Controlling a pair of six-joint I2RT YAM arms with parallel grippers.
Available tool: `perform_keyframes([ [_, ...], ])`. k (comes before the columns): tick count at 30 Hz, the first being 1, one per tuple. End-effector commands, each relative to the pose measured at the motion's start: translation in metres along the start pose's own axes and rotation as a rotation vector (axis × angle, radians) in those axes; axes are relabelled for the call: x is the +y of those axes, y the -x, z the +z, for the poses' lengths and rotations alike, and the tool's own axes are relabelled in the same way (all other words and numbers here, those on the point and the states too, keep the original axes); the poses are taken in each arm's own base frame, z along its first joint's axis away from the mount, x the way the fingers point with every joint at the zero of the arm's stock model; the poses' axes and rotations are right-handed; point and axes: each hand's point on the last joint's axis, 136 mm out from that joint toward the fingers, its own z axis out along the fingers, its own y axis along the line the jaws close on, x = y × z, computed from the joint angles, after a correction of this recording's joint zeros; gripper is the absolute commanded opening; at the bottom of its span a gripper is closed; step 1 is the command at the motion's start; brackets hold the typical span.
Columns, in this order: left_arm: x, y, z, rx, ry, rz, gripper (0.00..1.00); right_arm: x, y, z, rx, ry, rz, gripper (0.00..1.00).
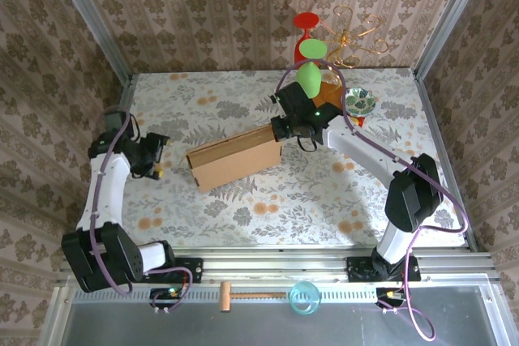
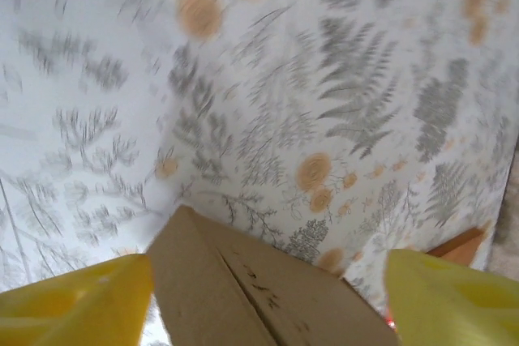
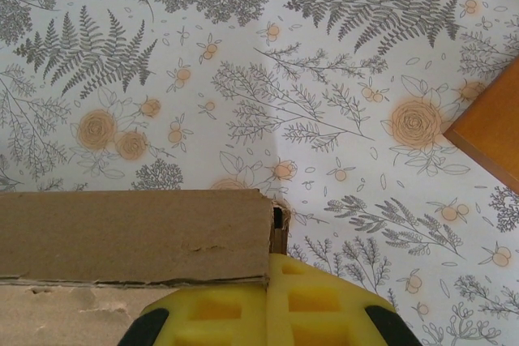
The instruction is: Fold the paper box
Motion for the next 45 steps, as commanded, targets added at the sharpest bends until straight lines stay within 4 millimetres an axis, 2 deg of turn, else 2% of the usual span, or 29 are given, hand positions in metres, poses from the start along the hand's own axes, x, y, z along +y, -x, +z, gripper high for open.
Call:
perform_keyframes([
  [1,-0.007,-0.005,-0.028,-0.076,-0.004,0.332,0.53,-0.002,-0.022,0.007,0.102,-0.021,-0.025,0.00],
  [3,-0.020,-0.021,-0.038,-0.062,-0.066,0.486,0.40,-0.002,-0.022,0.007,0.104,-0.020,-0.025,0.00],
  [5,-0.022,-0.038,-0.046,-0.037,-0.075,0.620,0.36,-0.002,-0.022,0.007,0.105,-0.021,-0.025,0.00],
  [9,-0.017,-0.061,-0.060,0.007,-0.071,0.839,0.40,-0.001,-0.022,0.007,0.111,-0.014,-0.026,0.00],
  [12,-0.018,-0.069,-0.065,0.025,-0.089,0.940,0.45,0.001,-0.022,0.008,0.115,-0.007,-0.030,0.00],
  [18,-0.024,-0.083,-0.060,0.092,-0.090,1.072,0.49,0.002,-0.022,0.008,0.122,-0.004,-0.036,0.00],
  [26,-0.021,-0.089,-0.056,0.108,-0.087,1.119,0.52,0.002,-0.022,0.008,0.123,-0.004,-0.037,0.00],
  [34,-0.018,-0.081,-0.044,0.106,-0.025,1.155,0.52,0.002,-0.022,0.009,0.127,0.000,-0.036,0.00],
  [37,-0.023,-0.076,-0.039,0.094,-0.015,1.151,0.45,0.003,-0.023,0.009,0.131,0.002,-0.038,0.00],
  [45,-0.025,-0.079,-0.032,0.104,-0.027,1.125,0.24,0.002,-0.022,0.008,0.127,0.001,-0.033,0.00],
])
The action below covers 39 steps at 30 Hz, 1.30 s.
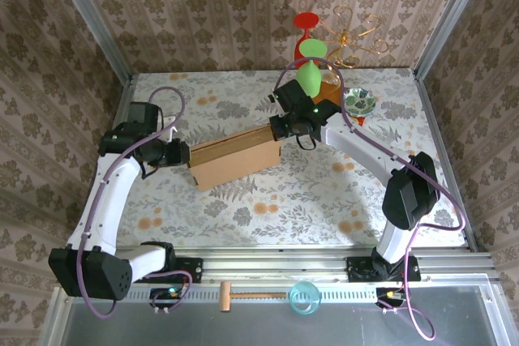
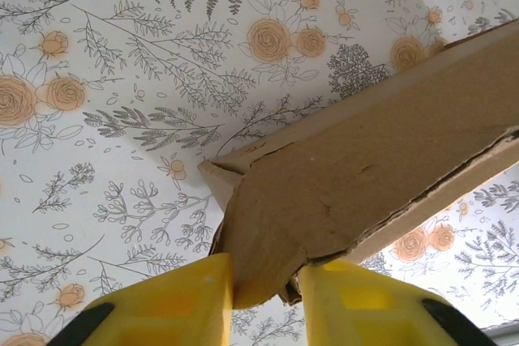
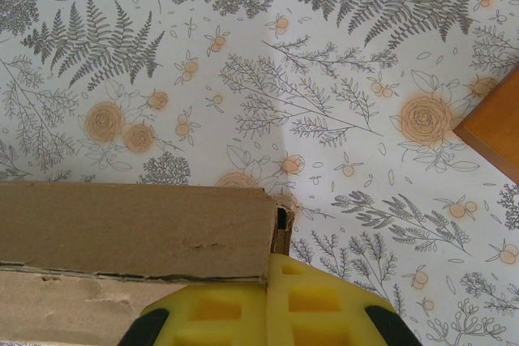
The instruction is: Fold the paper box
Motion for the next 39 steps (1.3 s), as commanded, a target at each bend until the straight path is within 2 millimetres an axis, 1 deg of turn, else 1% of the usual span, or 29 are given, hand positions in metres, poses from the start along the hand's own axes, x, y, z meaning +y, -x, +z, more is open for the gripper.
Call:
perform_keyframes([
  [1,-0.003,0.005,-0.001,-0.024,-0.008,-0.004,0.22,-0.002,-0.023,0.009,0.105,-0.017,-0.024,0.00],
  [6,-0.005,0.005,0.002,-0.017,-0.019,-0.033,0.17,-0.001,-0.025,0.010,0.108,-0.013,-0.017,0.00],
  [18,-0.008,-0.004,0.007,0.025,-0.036,-0.109,0.11,-0.003,-0.026,0.008,0.110,-0.021,-0.006,0.00],
  [23,-0.008,-0.005,0.008,0.041,-0.036,-0.152,0.06,-0.004,-0.027,0.008,0.116,-0.026,-0.001,0.00],
  [32,-0.013,-0.002,0.008,0.063,-0.062,-0.231,0.01,-0.006,-0.028,0.007,0.128,-0.039,0.008,0.00],
  [39,-0.015,0.004,0.004,0.061,-0.124,-0.306,0.01,-0.007,-0.029,0.006,0.137,-0.049,0.011,0.00],
])
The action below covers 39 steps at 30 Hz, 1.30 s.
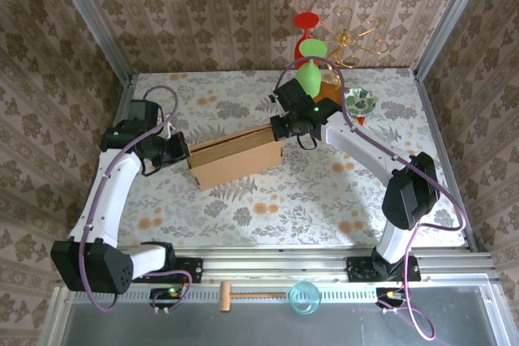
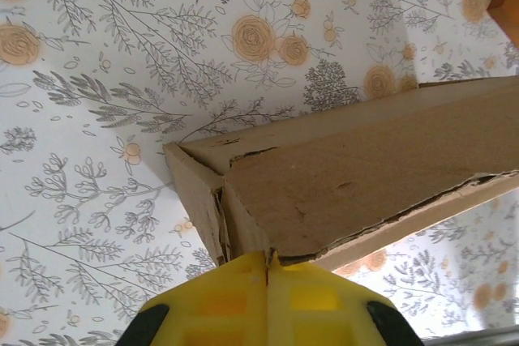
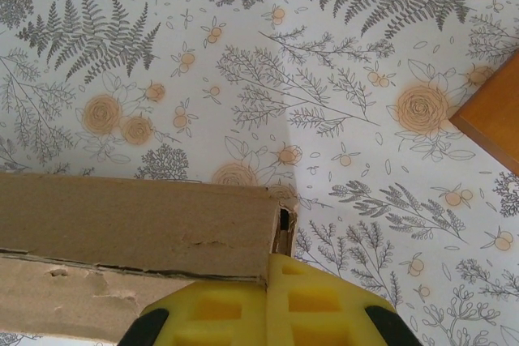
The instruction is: Fold the paper box
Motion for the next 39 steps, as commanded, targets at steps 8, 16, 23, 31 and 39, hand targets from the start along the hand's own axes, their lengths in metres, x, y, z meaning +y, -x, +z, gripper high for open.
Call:
perform_keyframes([
  [8,0.001,-0.012,0.003,0.057,-0.039,-0.068,0.01,-0.007,-0.027,0.013,0.116,-0.046,0.008,0.00],
  [16,0.009,-0.018,0.008,0.034,-0.033,-0.045,0.00,-0.006,-0.025,0.011,0.090,-0.030,0.011,0.00],
  [23,0.016,-0.024,0.016,-0.006,-0.043,-0.028,0.00,0.000,-0.029,0.011,0.030,0.020,-0.029,0.00],
  [31,0.025,-0.032,0.022,-0.006,-0.021,-0.013,0.00,-0.004,-0.042,0.011,0.013,0.014,-0.070,0.00],
  [39,0.028,-0.032,0.022,-0.012,-0.002,0.005,0.00,-0.002,-0.026,-0.015,0.001,0.027,0.011,0.34],
])
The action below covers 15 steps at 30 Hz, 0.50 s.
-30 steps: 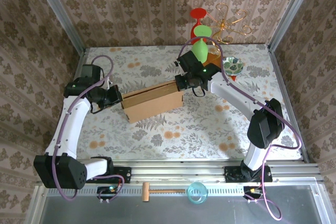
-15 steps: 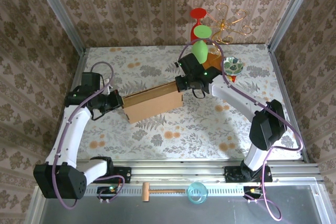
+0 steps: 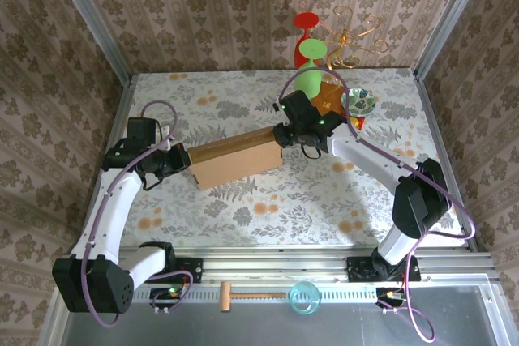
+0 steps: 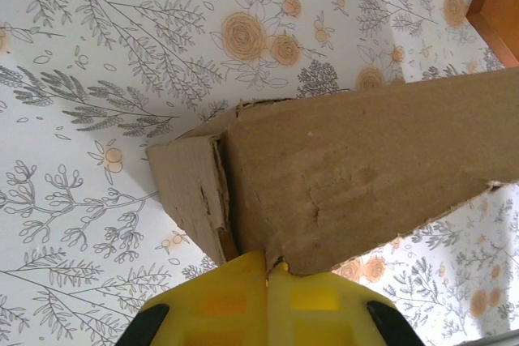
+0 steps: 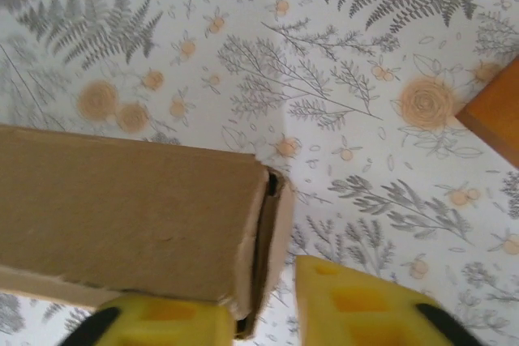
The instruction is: Fold the paper box
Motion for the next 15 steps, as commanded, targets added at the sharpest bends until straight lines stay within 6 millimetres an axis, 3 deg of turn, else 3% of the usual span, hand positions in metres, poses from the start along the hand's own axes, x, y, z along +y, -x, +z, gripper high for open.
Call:
perform_keyframes([
  [1,0.015,-0.016,0.003,0.055,0.060,-0.005,0.00,0.004,-0.001,-0.024,0.037,0.015,0.056,0.38],
  [5,0.015,-0.016,0.003,0.054,0.063,0.000,0.00,-0.001,0.009,-0.049,0.013,0.042,0.257,0.56],
  [9,0.015,-0.016,0.004,0.056,0.066,0.005,0.00,-0.015,0.013,-0.065,0.002,0.103,0.619,0.70],
  [15,0.012,-0.015,0.002,0.053,0.069,0.016,0.00,-0.015,0.013,-0.048,0.099,0.323,1.253,0.79],
])
